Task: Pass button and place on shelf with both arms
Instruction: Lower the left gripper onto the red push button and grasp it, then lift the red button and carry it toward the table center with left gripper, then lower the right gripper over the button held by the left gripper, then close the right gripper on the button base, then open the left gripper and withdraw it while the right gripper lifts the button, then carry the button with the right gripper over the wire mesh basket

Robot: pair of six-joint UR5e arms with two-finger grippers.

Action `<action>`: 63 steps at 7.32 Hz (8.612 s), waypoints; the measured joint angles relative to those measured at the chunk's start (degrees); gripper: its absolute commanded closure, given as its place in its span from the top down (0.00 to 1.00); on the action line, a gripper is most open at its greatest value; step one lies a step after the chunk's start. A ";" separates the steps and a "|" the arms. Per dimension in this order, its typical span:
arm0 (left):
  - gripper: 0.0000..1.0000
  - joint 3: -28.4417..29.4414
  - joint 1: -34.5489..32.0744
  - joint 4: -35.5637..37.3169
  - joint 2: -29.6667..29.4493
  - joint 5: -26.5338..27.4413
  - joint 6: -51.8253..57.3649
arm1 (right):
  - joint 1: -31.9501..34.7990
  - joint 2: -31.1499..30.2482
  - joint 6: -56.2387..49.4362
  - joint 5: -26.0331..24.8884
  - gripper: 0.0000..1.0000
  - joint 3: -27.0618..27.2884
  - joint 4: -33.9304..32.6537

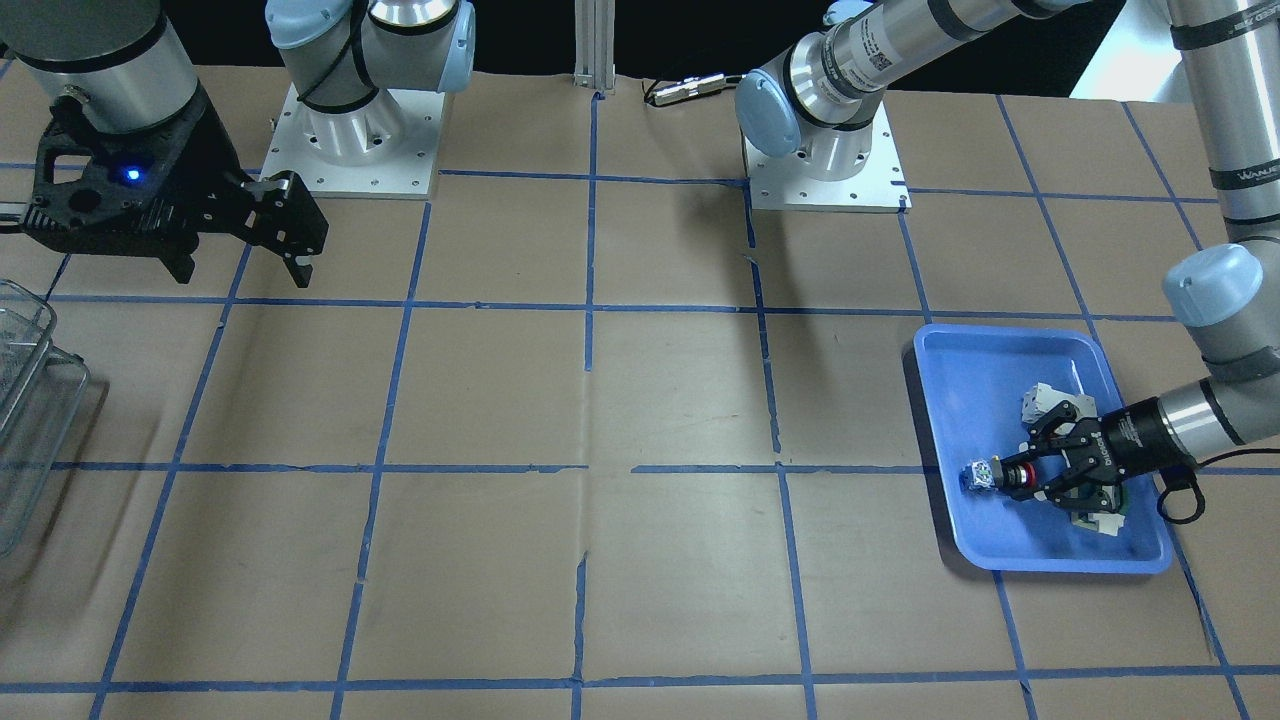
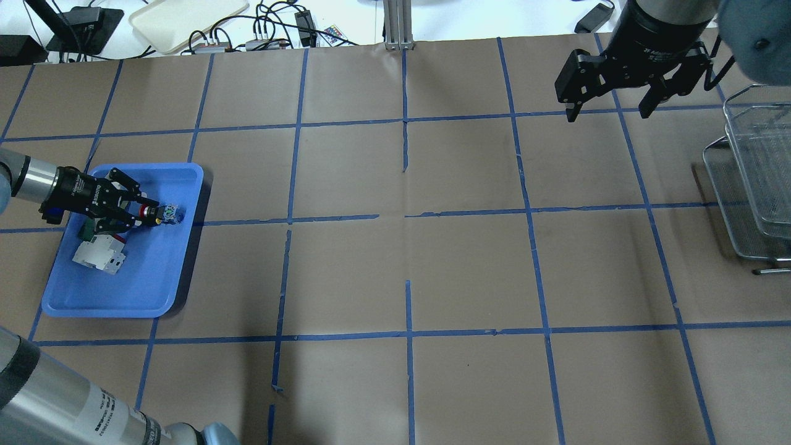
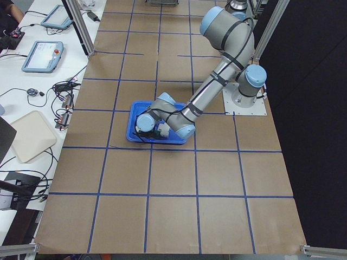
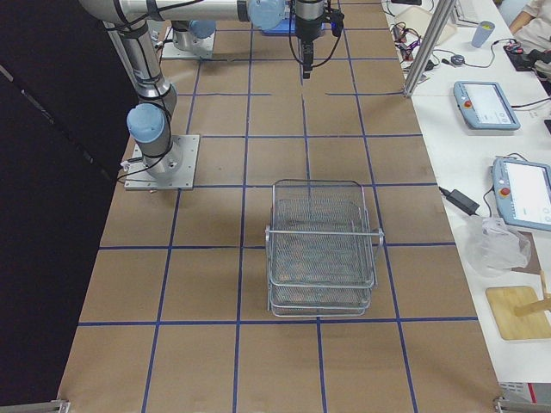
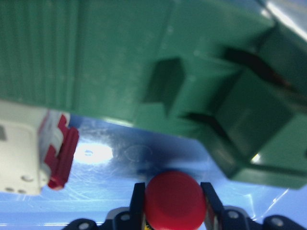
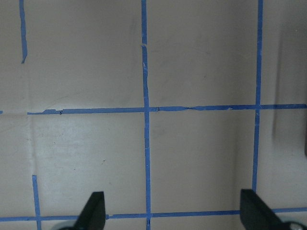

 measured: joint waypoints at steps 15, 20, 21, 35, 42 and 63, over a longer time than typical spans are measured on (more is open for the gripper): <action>0.00 -2.21 -38.07 5.05 17.86 -16.51 -45.20 | -0.18 -3.20 -25.75 8.66 1.00 -0.15 -1.76; 0.00 -2.24 -46.77 15.62 17.26 -17.45 -58.81 | 0.09 -3.12 -67.42 13.99 1.00 2.84 -0.38; 0.00 -2.24 -47.29 15.97 17.32 -18.10 -59.56 | 0.41 -2.22 -72.93 14.17 1.00 3.06 0.94; 0.00 -2.25 -51.90 18.26 18.35 -18.64 -64.72 | 13.49 8.33 -72.36 9.31 1.00 -1.11 -2.74; 0.00 -2.18 -51.91 18.30 19.00 -19.35 -64.65 | 14.24 9.17 -72.51 6.51 0.06 -1.10 -5.11; 1.00 -0.26 -30.02 2.24 25.39 27.43 11.92 | -20.38 6.52 -101.14 -2.14 0.00 -2.57 -6.16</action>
